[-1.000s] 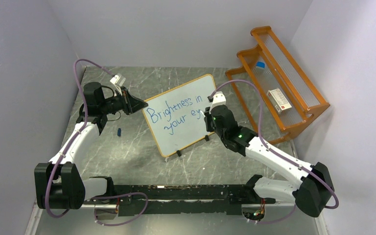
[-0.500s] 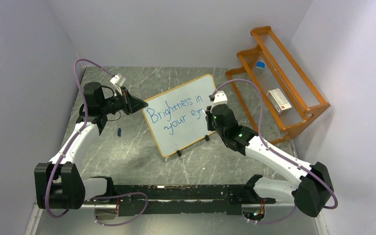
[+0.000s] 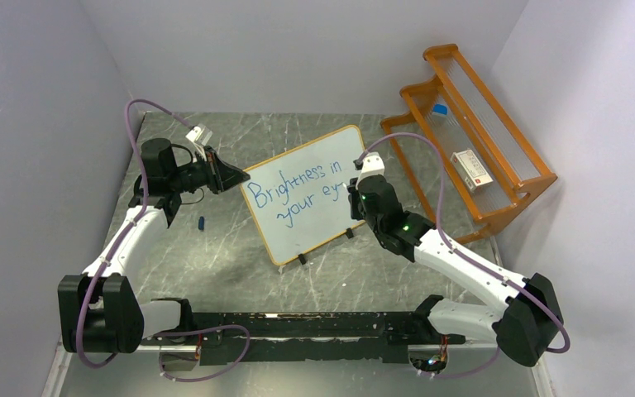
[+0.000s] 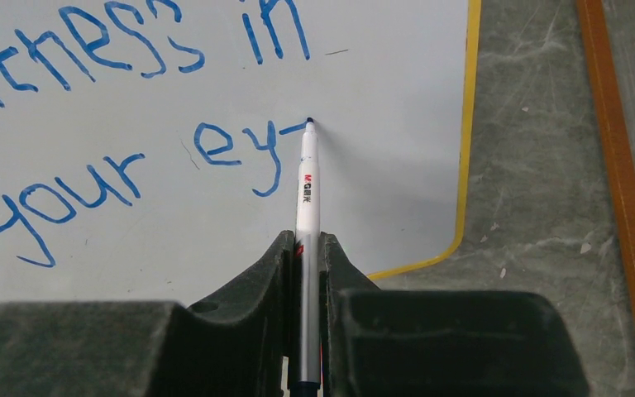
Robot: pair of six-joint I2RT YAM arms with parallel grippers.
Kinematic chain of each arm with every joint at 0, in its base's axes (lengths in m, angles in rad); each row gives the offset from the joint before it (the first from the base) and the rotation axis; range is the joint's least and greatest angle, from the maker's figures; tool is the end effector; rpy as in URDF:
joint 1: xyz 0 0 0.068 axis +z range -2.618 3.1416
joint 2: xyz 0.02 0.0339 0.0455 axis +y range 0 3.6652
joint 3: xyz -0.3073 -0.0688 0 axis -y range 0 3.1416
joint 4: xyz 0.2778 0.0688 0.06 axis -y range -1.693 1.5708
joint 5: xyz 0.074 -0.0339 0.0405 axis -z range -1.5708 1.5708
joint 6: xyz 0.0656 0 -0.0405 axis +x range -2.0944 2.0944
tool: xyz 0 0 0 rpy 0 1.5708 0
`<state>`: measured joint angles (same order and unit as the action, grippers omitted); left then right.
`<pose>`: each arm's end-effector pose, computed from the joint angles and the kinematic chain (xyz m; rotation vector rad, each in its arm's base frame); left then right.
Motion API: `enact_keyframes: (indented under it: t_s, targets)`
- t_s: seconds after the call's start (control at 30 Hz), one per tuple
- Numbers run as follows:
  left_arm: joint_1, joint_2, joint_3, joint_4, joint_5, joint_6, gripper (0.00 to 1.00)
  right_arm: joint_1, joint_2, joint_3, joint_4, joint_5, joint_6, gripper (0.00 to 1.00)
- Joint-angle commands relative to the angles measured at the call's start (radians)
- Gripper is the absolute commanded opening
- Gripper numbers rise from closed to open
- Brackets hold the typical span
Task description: Write a sentence on the whiteboard
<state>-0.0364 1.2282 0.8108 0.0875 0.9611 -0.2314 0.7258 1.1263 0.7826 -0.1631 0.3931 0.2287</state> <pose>0.2984 -0.0647 0.3090 0.4854 1.8313 -1.0866 0.2316 0.1719 0.2885 -0.2684 2.0232 0.1895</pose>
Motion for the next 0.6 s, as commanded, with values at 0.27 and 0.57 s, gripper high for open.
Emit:
enact_keyframes:
  t_s: [0.27, 0.57]
  targets:
    - [-0.023, 0.050, -0.035, -0.138, -0.091, 0.072, 0.05, -0.009, 0.003, 0.033, 0.052, -0.014, -0.022, 0.00]
    - [-0.023, 0.050, -0.035, -0.138, -0.093, 0.072, 0.05, -0.009, 0.007, 0.038, 0.048, -0.034, -0.024, 0.00]
